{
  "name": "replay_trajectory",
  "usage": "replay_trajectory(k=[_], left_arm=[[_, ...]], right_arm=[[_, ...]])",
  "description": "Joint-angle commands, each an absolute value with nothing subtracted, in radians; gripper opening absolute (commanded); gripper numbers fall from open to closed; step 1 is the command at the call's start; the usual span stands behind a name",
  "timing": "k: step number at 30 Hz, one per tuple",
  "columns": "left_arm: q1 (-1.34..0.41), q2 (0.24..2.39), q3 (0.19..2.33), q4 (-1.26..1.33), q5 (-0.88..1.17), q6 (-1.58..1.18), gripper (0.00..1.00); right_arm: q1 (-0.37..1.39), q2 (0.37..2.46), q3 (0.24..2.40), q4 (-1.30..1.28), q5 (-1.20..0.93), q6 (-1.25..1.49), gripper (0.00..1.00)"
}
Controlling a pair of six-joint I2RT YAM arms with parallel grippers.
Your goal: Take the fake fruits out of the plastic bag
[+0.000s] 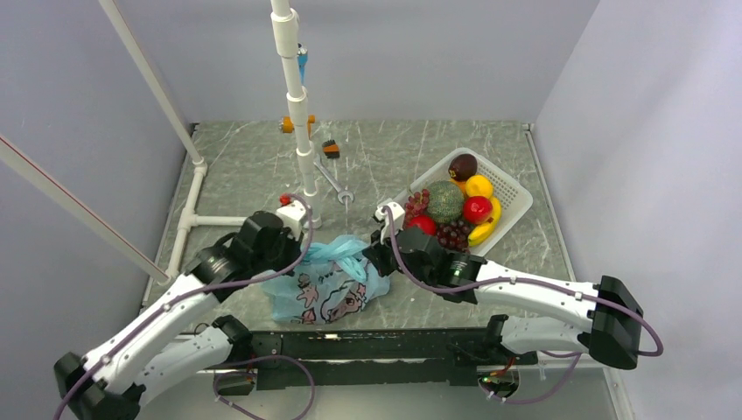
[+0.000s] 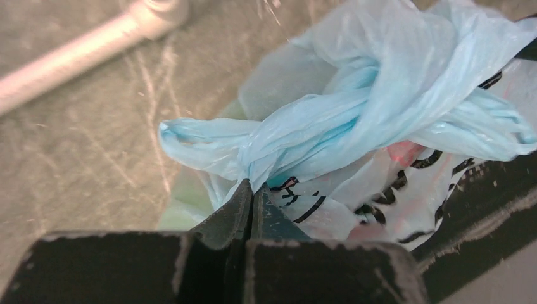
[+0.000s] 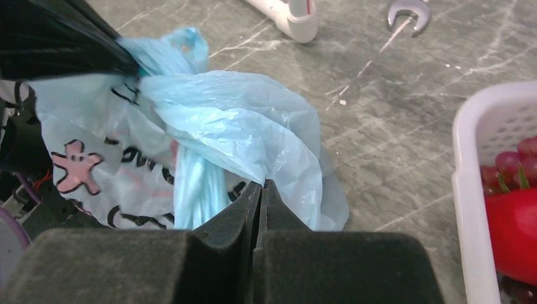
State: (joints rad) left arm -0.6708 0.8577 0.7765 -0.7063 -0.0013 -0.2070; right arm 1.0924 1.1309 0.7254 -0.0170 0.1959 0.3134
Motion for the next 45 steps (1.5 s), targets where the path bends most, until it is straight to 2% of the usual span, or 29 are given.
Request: replay_trajectory(k=[1, 5, 10, 15, 25, 27, 34, 36, 38, 39, 45], left_arm=[[-0.663, 0.666, 0.748, -0.648, -0.220, -0.211, 0.00], [-0.664, 0.512, 0.674, -0.577, -0.222, -0.217, 0.00], [-0.665, 0.559, 0.699, -0.593, -0.175, -0.208, 0.00], [-0.667, 0.624, 0.721, -0.612, -0.157, -0.206, 0.00], [-0.693, 0.594, 0.713, -0.611, -0.145, -0.208, 0.00], [-0.703, 0.590, 0.713, -0.614, -0.151, -0.209, 0.00], [-0.757, 0.576, 0.715, -0.624, -0.192, -0.217, 0.00], [-0.764, 0.574, 0.715, -0.628, -0.202, -0.219, 0.00], [-0.769, 0.574, 0.713, -0.630, -0.221, -0.225, 0.00], [-0.771, 0.574, 0.714, -0.632, -0.228, -0.227, 0.00], [-0.772, 0.565, 0.724, -0.663, -0.317, -0.259, 0.00]], right_arm=[[1.080, 1.051, 0.686, -0.005, 0.309, 0.387, 0.00], [1.055, 1.019, 0.644, 0.016, 0.290, 0.441, 0.04], [1.051, 1.084, 0.697, 0.024, 0.179, 0.407, 0.11], [1.074, 1.147, 0.805, -0.041, 0.129, 0.307, 0.32], [1.277, 1.311, 1.055, -0.164, 0.362, 0.157, 0.78], [1.282, 1.376, 1.115, -0.205, 0.408, 0.149, 0.83], [1.284, 1.440, 1.119, -0.112, 0.387, 0.131, 0.79], [1.285, 1.436, 1.111, -0.094, 0.380, 0.144, 0.69], [1.284, 1.436, 1.116, -0.107, 0.391, 0.161, 0.55], [1.285, 1.435, 1.114, -0.113, 0.403, 0.168, 0.52], [1.280, 1.366, 1.018, -0.102, 0.492, 0.169, 0.45]])
